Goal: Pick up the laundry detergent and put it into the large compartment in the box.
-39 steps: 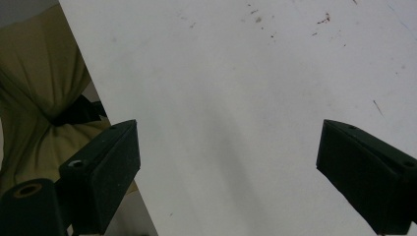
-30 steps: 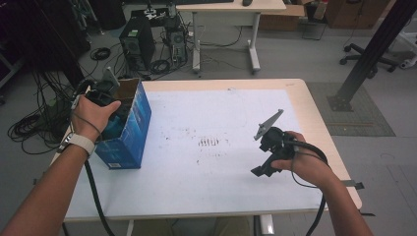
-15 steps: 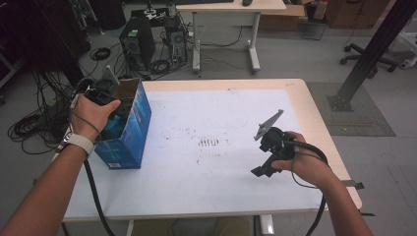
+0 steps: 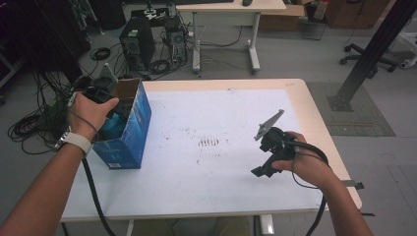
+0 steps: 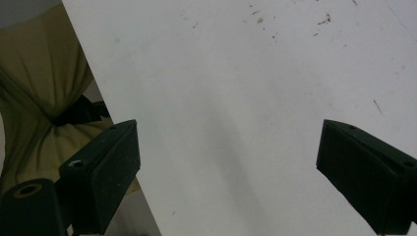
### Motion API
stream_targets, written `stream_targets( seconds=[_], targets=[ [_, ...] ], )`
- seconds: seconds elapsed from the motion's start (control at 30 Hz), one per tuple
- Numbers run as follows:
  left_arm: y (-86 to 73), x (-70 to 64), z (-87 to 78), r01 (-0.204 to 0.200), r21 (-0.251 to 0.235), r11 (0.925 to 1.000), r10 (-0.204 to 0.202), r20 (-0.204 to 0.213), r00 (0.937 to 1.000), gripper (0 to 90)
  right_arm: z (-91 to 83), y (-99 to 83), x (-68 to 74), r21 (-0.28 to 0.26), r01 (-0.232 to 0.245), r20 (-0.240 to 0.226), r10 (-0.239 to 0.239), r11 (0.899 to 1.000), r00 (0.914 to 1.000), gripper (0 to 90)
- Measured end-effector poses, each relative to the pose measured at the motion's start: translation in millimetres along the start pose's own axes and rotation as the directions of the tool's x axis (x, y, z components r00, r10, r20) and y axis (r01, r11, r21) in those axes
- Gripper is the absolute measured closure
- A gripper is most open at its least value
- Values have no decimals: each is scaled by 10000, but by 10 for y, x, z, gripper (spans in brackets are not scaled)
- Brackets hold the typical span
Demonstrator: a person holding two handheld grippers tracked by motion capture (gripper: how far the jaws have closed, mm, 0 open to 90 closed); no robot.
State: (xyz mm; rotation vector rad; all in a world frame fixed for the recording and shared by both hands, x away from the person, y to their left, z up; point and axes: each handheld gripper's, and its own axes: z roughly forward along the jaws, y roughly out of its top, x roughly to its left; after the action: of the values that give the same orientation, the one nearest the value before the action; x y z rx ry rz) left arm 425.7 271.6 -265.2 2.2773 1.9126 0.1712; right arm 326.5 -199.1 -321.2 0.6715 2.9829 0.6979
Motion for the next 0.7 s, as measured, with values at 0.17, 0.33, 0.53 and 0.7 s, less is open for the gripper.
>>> stream_targets(
  seconds=[0.17,0.33,0.53,0.7],
  targets=[
    [-6,-2,-33,-7,-46,10000,7,33,10000,192,-6,1,4,17,-32,9,32,10000,10000,93],
    [-11,1,-82,-28,-157,9999,28,36,10000,183,-19,5,12,-1,-13,41,13,10000,10000,93],
    [-23,9,-133,-30,-249,9997,31,58,10000,179,-31,14,21,-1,20,63,-20,10000,10000,93],
    [-27,3,-188,-107,-324,9994,108,31,9999,161,-39,20,33,-23,29,58,-29,10000,10000,93]
  ],
)
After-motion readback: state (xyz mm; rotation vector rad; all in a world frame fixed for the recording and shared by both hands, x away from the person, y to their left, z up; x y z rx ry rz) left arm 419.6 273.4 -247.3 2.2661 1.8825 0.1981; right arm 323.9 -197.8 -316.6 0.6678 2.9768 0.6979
